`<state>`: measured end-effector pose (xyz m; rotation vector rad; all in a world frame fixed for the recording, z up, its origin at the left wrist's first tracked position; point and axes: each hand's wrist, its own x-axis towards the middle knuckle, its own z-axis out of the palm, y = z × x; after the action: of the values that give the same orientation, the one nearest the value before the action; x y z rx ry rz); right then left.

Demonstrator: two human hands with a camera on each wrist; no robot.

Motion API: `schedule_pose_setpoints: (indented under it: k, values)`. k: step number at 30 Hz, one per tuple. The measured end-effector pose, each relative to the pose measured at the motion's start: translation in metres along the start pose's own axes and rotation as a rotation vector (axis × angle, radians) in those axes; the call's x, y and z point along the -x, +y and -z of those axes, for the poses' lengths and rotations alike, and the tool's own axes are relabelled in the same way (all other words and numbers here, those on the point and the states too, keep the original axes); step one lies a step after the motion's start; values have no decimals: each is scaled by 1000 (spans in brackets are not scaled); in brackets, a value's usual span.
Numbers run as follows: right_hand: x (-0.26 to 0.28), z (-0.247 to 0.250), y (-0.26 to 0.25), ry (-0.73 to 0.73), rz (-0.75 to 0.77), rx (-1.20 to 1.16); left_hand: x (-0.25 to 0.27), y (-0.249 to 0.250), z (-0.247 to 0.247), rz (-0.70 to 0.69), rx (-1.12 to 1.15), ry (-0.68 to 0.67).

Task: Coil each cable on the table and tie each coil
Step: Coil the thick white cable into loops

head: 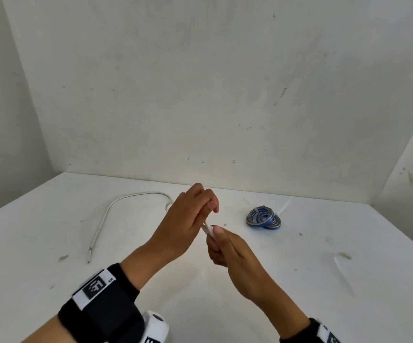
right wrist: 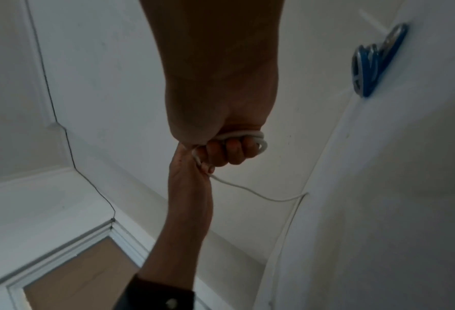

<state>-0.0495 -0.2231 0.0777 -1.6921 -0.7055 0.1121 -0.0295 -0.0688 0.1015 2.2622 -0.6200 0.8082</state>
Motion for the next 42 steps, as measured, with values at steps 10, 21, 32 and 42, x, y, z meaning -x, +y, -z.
schedule_pose_setpoints:
  k: [10,21,32,42]
  values:
    - [-5,8,-24,28,-13,-484,20,-4,-28,426,570,55]
    - [-34,21,-12,335,82,-488,51,15,-36,254,23,-414]
    - [-12,10,26,222,53,350,18,30,15,87,-423,-258]
    - [-2,7,1,81,-22,56,0,13,28,-74,-176,-228]
